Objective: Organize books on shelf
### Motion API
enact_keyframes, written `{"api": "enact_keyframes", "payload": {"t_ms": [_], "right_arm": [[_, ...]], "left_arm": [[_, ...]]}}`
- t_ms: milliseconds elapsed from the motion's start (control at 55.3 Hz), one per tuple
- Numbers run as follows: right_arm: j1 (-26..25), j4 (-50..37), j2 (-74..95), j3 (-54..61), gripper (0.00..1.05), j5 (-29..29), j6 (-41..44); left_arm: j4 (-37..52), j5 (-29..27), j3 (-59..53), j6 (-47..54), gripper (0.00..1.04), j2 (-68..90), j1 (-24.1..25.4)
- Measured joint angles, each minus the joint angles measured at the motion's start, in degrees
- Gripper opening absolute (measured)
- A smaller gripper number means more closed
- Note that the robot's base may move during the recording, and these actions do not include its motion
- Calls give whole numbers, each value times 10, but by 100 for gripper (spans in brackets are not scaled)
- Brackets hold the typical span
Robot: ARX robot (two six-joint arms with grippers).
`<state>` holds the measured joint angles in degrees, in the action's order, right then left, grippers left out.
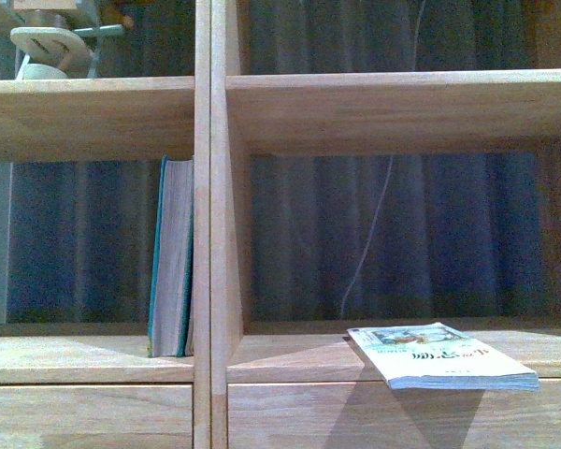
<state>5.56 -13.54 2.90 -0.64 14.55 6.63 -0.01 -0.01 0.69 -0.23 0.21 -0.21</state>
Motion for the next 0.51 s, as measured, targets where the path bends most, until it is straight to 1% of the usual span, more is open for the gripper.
{"api": "enact_keyframes", "payload": {"t_ms": [90, 181, 253, 325, 434, 506], "right_arm": [[23, -45, 78, -3, 98, 25, -2], [40, -40, 180, -26, 98, 28, -39], [54, 3, 273, -73, 98, 23, -106], [82, 43, 367, -133, 98, 13, -185], [129, 79, 479, -207, 98, -7, -301], [154, 85, 540, -250, 98, -7, -357]], "left_arm": [[0, 0, 0, 0, 97, 0, 0], [0, 0, 0, 0, 97, 0, 0], [0, 0, 0, 0, 97, 0, 0], [0, 0, 0, 0, 97, 0, 0], [0, 0, 0, 0, 97, 0, 0], [0, 0, 0, 0, 97, 0, 0]]}}
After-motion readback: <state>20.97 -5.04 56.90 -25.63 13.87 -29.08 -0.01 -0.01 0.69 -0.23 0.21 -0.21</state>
